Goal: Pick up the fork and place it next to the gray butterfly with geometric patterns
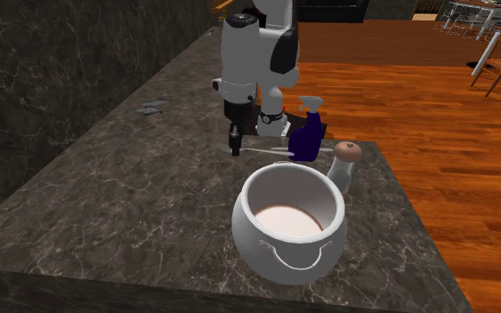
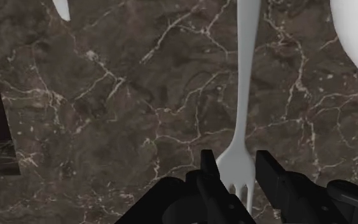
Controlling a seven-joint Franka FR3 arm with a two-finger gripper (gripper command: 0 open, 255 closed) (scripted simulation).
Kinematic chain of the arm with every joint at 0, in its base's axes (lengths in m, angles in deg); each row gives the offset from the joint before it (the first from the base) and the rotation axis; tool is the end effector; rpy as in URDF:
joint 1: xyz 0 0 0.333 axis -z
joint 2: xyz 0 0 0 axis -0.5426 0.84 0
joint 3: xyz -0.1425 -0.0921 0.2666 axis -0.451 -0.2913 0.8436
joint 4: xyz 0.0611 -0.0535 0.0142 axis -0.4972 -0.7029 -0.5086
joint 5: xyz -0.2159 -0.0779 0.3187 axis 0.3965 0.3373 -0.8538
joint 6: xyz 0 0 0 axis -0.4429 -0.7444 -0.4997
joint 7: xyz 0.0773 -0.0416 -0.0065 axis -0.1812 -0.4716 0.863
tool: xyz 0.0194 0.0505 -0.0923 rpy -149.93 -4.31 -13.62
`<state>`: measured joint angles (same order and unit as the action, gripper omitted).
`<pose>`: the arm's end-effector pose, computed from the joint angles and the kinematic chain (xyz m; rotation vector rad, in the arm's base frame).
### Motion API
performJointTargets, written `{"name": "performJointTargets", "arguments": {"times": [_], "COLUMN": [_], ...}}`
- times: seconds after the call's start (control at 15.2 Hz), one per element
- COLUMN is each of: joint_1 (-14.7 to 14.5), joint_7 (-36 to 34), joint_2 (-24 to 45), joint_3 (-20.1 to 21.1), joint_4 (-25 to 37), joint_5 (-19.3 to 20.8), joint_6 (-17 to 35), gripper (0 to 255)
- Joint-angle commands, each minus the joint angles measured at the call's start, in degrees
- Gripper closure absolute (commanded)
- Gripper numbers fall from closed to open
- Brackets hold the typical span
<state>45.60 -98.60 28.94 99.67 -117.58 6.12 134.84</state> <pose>0.5130 0.1444 0.4373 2.6325 -1.6752 0.1023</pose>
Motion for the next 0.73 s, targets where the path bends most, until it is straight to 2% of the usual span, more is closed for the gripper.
{"name": "performJointTargets", "arguments": {"times": [0.0,0.33,0.66], "joint_1": [1.1,2.9,4.7], "joint_7": [3.6,11.9,19.8], "joint_2": [-3.2,-10.5,-16.4], "joint_3": [-1.6,-6.2,-11.4], "joint_4": [-3.6,-11.1,-17.1], "joint_5": [-1.7,-4.6,-5.5], "joint_6": [0.8,1.8,2.0], "gripper": [255,255,255]}}
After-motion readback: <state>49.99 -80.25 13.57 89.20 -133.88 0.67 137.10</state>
